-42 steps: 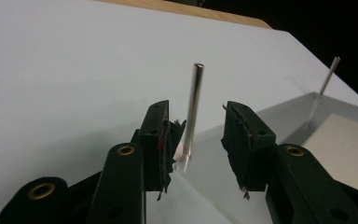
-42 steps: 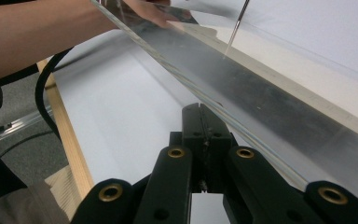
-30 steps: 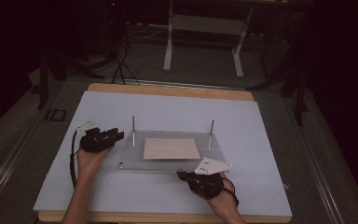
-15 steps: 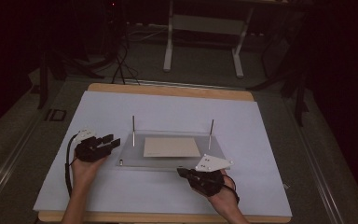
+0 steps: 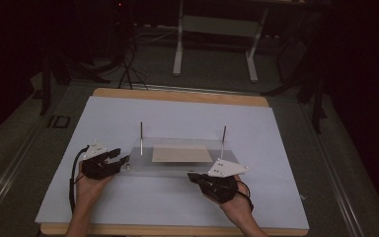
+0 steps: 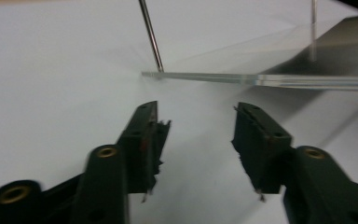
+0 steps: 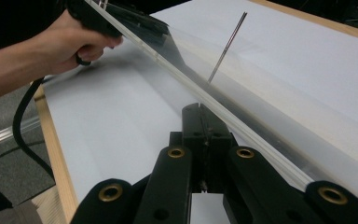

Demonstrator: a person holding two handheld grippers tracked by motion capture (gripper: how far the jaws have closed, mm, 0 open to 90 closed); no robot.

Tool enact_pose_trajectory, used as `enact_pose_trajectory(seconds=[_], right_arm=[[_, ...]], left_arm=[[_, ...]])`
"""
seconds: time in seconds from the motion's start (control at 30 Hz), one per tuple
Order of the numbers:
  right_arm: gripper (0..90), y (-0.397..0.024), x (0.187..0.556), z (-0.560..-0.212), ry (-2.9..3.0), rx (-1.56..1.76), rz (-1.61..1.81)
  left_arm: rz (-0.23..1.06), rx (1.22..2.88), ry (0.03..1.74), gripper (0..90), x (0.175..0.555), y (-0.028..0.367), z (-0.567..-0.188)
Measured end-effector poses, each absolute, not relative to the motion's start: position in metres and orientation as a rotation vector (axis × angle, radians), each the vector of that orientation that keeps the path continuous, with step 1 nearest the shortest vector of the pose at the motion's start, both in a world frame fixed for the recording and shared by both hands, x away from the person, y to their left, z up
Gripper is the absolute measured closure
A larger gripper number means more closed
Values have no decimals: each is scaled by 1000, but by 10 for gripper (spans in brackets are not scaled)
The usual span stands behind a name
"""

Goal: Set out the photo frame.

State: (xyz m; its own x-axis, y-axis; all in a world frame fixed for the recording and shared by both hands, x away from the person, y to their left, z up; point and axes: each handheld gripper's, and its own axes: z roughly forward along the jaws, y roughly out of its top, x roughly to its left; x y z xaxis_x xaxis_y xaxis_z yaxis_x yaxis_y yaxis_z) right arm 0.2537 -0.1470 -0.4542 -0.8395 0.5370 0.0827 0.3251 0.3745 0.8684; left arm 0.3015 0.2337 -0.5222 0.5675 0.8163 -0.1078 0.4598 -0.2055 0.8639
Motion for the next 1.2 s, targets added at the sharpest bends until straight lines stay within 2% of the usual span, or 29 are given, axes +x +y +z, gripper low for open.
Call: enact_pose_trajectory(seconds=[0.23, 0.57, 0.73, 1.0, 1.13, 1.2], right_arm=[[900, -147, 257, -450, 2405, 764, 1462], [900, -147, 260, -447, 2393, 762, 1473], [900, -150, 264, -450, 2388, 798, 1472], [900, -152, 268, -445, 2362, 814, 1481], [900, -155, 269, -443, 2355, 817, 1482], [900, -157, 270, -443, 2344, 811, 1474]], left_arm=[[496, 1878, 937, 409, 301, 217, -517], [533, 1815, 870, 415, 297, 215, -507], [568, 1834, 841, 417, 297, 211, -505], [596, 1830, 817, 452, 298, 206, -500], [569, 1810, 862, 558, 301, 213, -501], [567, 1803, 861, 576, 301, 215, -500]])
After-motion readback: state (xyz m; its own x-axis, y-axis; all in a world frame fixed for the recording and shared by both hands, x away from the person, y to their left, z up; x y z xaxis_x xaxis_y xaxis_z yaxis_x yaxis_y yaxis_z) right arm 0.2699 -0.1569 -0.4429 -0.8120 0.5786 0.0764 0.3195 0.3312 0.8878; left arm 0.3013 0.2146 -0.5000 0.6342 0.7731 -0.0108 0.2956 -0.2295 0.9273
